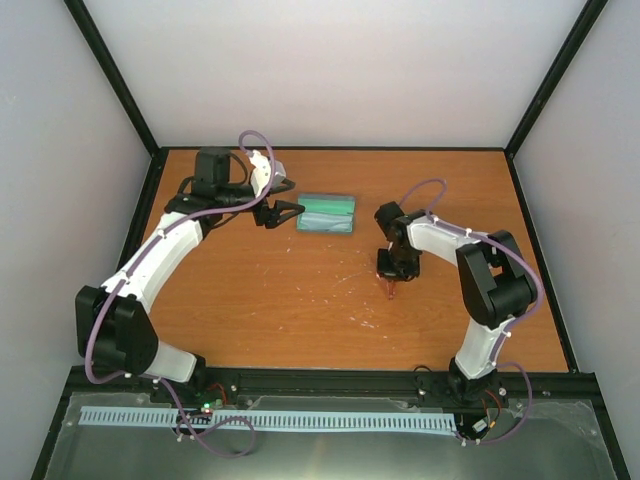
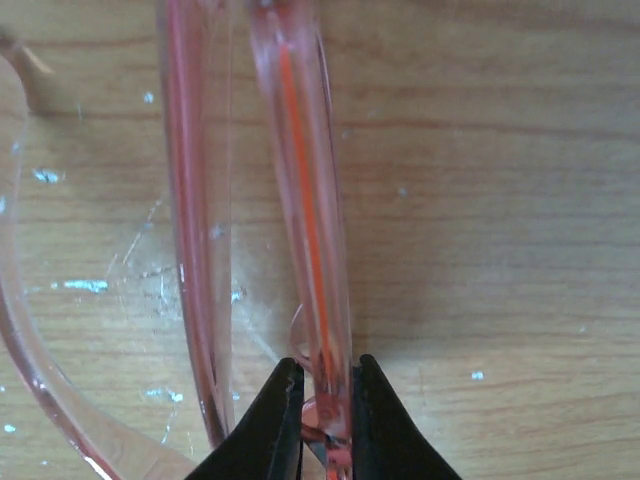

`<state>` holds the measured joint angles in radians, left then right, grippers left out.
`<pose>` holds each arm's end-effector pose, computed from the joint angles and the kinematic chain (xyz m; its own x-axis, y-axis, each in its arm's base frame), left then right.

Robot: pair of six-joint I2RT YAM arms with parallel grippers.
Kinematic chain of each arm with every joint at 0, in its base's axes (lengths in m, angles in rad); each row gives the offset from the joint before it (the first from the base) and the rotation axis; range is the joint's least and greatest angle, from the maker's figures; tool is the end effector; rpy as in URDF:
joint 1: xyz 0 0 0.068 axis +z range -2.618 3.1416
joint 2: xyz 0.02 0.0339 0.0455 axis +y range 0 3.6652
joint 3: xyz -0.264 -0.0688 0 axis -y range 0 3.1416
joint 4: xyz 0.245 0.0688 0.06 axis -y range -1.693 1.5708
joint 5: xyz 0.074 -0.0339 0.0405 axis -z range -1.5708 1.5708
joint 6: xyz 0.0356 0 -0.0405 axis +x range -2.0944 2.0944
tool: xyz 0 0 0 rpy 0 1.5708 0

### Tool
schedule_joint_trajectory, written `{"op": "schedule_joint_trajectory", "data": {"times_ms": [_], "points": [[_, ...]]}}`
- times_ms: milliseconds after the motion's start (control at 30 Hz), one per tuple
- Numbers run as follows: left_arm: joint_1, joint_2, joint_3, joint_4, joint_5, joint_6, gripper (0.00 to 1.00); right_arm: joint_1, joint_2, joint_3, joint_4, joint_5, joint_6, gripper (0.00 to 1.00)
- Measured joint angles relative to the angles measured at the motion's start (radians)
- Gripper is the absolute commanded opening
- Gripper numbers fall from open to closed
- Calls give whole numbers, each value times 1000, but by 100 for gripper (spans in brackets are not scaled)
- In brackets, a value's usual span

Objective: Organize the sunglasses
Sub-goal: Place the sunglasses at the center of the board, then pick up the sunglasses from the center of the board.

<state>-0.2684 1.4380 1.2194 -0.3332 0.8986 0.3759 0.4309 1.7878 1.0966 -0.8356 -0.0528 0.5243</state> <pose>0.3003 -0.1115 0.3302 -0.1737 0.2849 -0.9427 0.9368 0.3431 -0.0689 0.2797 0.1306 0.1519 -0.9956 0.0925 -0.0117 0.0915 0.9935 0.0677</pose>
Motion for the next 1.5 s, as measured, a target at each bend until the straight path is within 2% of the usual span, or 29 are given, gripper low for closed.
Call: {"op": "schedule_joint_trajectory", "data": {"times_ms": [267,333,433,767,833,900,933,1133,1500], "points": [[0,-10,-16,1,-20,9,75,2,49,49,-17,67,-12,24],[0,-10,-18,1,-20,9,75,2,49,51,-31,84,-11,30],[0,-10,-20,2,-20,9,74,0,45,51,-59,107,-10,32],[0,-10,-21,6,-20,9,74,-44,-60,102,-118,96,8,52],[0,-10,-22,10,-20,9,74,-57,-82,115,-114,68,14,57],[0,-10,-24,15,-20,9,74,-68,-93,125,-114,32,17,71],[0,-10,-26,19,-20,9,74,-72,-93,128,-111,16,21,74],[0,-10,-32,23,-21,9,74,-72,-86,127,-108,-65,20,79],[0,-10,-44,28,-31,13,74,-54,-28,128,-138,-75,7,83]]}}
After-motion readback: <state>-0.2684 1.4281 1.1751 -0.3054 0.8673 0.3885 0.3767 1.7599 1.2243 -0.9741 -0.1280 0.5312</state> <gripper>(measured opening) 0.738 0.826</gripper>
